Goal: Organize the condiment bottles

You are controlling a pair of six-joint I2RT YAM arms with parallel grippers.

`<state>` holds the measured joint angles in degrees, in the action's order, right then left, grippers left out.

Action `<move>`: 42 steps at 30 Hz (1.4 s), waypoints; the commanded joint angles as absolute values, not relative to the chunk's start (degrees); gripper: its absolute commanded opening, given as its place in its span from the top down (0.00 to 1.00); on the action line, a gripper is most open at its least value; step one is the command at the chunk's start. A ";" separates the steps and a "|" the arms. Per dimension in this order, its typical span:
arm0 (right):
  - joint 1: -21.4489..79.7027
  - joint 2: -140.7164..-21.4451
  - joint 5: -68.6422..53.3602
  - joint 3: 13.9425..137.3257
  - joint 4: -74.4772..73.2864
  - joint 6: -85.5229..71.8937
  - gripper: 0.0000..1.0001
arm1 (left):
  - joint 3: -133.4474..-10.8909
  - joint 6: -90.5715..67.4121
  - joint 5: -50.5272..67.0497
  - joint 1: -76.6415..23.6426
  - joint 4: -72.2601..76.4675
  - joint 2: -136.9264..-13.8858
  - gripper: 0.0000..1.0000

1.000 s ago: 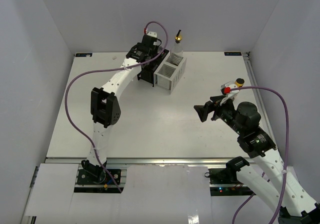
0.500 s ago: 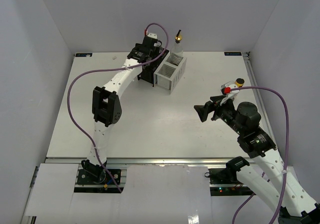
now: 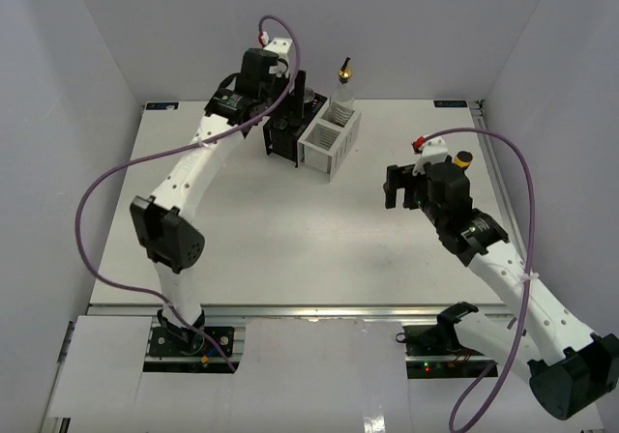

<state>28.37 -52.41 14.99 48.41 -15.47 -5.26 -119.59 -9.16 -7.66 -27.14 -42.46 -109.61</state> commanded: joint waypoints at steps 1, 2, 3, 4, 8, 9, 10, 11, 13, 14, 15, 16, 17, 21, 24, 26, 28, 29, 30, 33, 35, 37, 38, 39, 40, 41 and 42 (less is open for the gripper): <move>24.44 -56.17 28.66 60.95 -19.11 -2.08 0.05 | -104.53 -14.27 12.28 -27.50 -39.01 -93.90 0.10; 22.08 -57.48 28.21 62.87 -20.23 -2.07 0.06 | -100.95 -14.88 13.31 -27.87 -37.98 -91.23 0.10; 19.59 -58.84 27.73 64.84 -21.33 -2.11 0.06 | -97.55 -15.41 14.07 -28.26 -36.93 -88.60 0.10; 17.02 -60.05 26.81 66.01 -22.63 -2.42 0.06 | -93.29 -15.72 13.47 -29.02 -36.16 -86.33 0.10; 7.82 -64.75 24.50 66.49 -22.33 -3.16 0.07 | -75.67 -17.30 15.31 -31.19 -31.19 -78.06 0.12; 5.81 -65.81 23.02 66.59 -22.12 -3.54 0.07 | -72.16 -17.92 16.50 -31.75 -29.44 -75.82 0.12; 3.65 -67.04 22.08 66.88 -22.06 -3.95 0.07 | -68.37 -18.27 17.56 -32.16 -27.46 -74.81 0.12; 2.09 -68.35 19.89 67.02 -21.88 -4.14 0.07 | -65.17 -18.60 17.48 -32.40 -26.09 -73.23 0.12; -0.85 -70.41 17.05 67.09 -21.32 -4.36 0.07 | -60.60 -18.78 16.62 -32.77 -24.94 -71.37 0.13; -1.90 -71.11 16.28 67.06 -21.10 -4.39 0.07 | -59.61 -18.63 16.02 -32.90 -25.09 -70.98 0.14; -2.52 -71.78 15.21 67.01 -20.82 -4.43 0.07 | -58.84 -18.37 15.60 -33.01 -25.29 -70.36 0.14; -3.46 -72.72 13.43 66.86 -20.03 -4.53 0.07 | -56.66 -18.13 15.20 -33.16 -25.25 -69.22 0.15; -4.03 -73.45 12.27 66.73 -19.32 -4.47 0.07 | -55.24 -18.19 14.76 -33.32 -25.33 -68.20 0.15; -4.76 -75.79 13.51 66.70 -17.53 -3.87 0.07 | -53.25 -18.37 16.08 -33.84 -24.46 -64.90 0.15; -5.32 -76.73 11.24 66.15 -14.42 -3.80 0.07 | -52.89 -18.32 12.42 -33.97 -25.70 -63.12 0.14; -5.47 -77.09 9.84 65.67 -13.17 -3.71 0.06 | -53.10 -17.98 11.21 -33.93 -26.60 -62.75 0.14; -5.54 -77.88 9.09 65.39 -12.73 -3.79 0.05 | -53.17 -17.44 10.70 -33.93 -27.54 -62.39 0.14; -5.54 -78.33 8.83 65.39 -12.67 -3.86 0.05 | -53.17 -17.18 10.57 -33.93 -27.74 -62.32 0.14; -5.54 -78.58 8.73 65.33 -12.72 -3.68 0.05 | -53.24 -17.02 10.55 -33.99 -27.77 -62.44 0.13; -5.54 -79.76 9.40 64.83 -12.53 -3.04 0.03 | -53.12 -17.24 10.71 -33.95 -27.63 -62.88 0.14; -5.61 -80.39 9.06 64.55 -12.12 -2.56 0.02 | -52.91 -17.31 11.95 -33.95 -27.29 -63.29 0.13; -5.62 -81.00 8.26 64.42 -11.82 -1.79 0.02 | -52.82 -17.40 12.30 -33.93 -27.51 -63.37 0.13; -5.62 -81.56 8.08 64.40 -11.80 -1.17 0.02 | -52.68 -17.42 12.25 -33.93 -27.54 -63.13 0.13; -5.62 -82.13 7.88 64.36 -11.84 -0.63 0.01 | -52.56 -17.46 12.13 -33.93 -27.42 -62.80 0.13; -5.62 -82.72 7.61 64.36 -11.86 -0.27 0.01 | -52.41 -17.49 12.00 -33.93 -27.29 -62.54 0.13; -5.62 -83.31 7.21 64.42 -11.87 -0.26 0.01 | -52.21 -17.49 11.87 -33.93 -27.16 -62.40 0.13; -5.62 -83.57 7.02 64.55 -11.99 0.94 0.01 | -52.27 -17.43 11.80 -33.93 -27.29 -62.40 0.12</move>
<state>-5.26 -82.07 8.62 64.43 -14.40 -2.26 -52.92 -17.81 11.46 -33.78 -27.38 -63.75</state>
